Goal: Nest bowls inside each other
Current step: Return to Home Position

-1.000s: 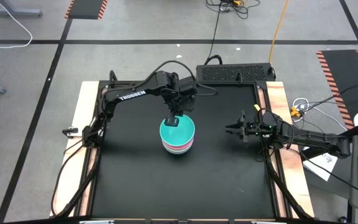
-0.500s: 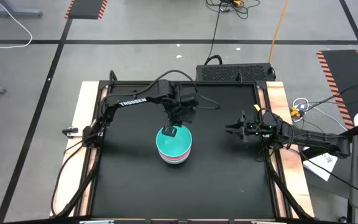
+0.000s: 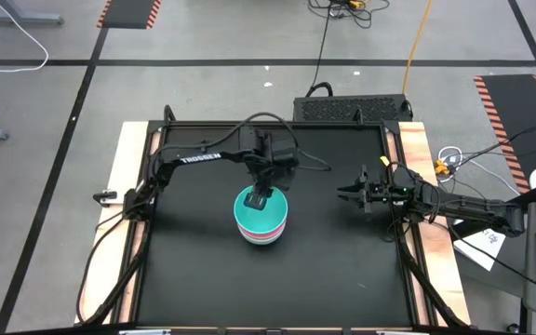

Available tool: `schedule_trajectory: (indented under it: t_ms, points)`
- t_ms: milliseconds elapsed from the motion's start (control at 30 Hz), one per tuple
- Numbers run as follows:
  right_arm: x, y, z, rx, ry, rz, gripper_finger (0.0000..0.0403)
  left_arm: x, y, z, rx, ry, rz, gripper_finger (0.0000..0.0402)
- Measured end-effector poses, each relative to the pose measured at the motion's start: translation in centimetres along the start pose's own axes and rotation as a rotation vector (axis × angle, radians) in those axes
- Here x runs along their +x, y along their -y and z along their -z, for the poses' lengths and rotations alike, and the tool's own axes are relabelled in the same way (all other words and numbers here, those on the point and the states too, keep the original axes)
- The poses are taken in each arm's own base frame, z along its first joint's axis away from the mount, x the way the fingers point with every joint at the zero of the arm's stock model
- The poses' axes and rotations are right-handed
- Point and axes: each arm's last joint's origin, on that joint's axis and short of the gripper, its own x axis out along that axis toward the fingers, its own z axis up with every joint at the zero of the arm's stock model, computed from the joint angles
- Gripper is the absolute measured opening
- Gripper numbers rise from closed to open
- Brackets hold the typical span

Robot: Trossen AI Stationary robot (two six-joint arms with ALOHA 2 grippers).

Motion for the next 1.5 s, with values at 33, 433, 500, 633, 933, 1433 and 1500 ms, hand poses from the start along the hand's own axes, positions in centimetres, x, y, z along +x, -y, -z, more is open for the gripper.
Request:
schedule_trajectory:
  t_ms: [33,433,500,633,933,1433,1500]
  points:
    - [0.0,0.0,0.0,0.0,0.0,0.0,0.0107,0.0,0.2,-0.1,-0.001,-0.008,-0.015,0.0147]
    - [0.0,0.0,0.0,-0.003,0.003,-0.001,0.0107,-4.6,1.8,0.7,0.01,0.073,-0.125,0.0257]
    - [0.0,0.0,0.0,-0.004,0.004,-0.002,0.0107,-6.2,2.3,1.3,0.0,0.098,-0.147,0.0266]
    - [0.0,0.0,-0.1,-0.003,0.006,-0.003,0.0107,-10.1,3.8,3.2,-0.026,0.172,-0.147,0.027]
    - [0.0,0.0,-0.1,0.016,0.006,-0.003,0.0107,-16.2,8.8,9.4,-0.003,0.296,-0.078,0.0271]
    - [0.0,-0.3,-0.7,-0.073,0.064,-0.048,0.0107,-1.8,10.9,16.1,0.335,0.983,-0.065,0.0271]
    - [0.0,-0.3,-0.7,-0.075,0.066,-0.047,0.0107,0.0,10.3,16.7,0.334,1.006,-0.071,0.0271]
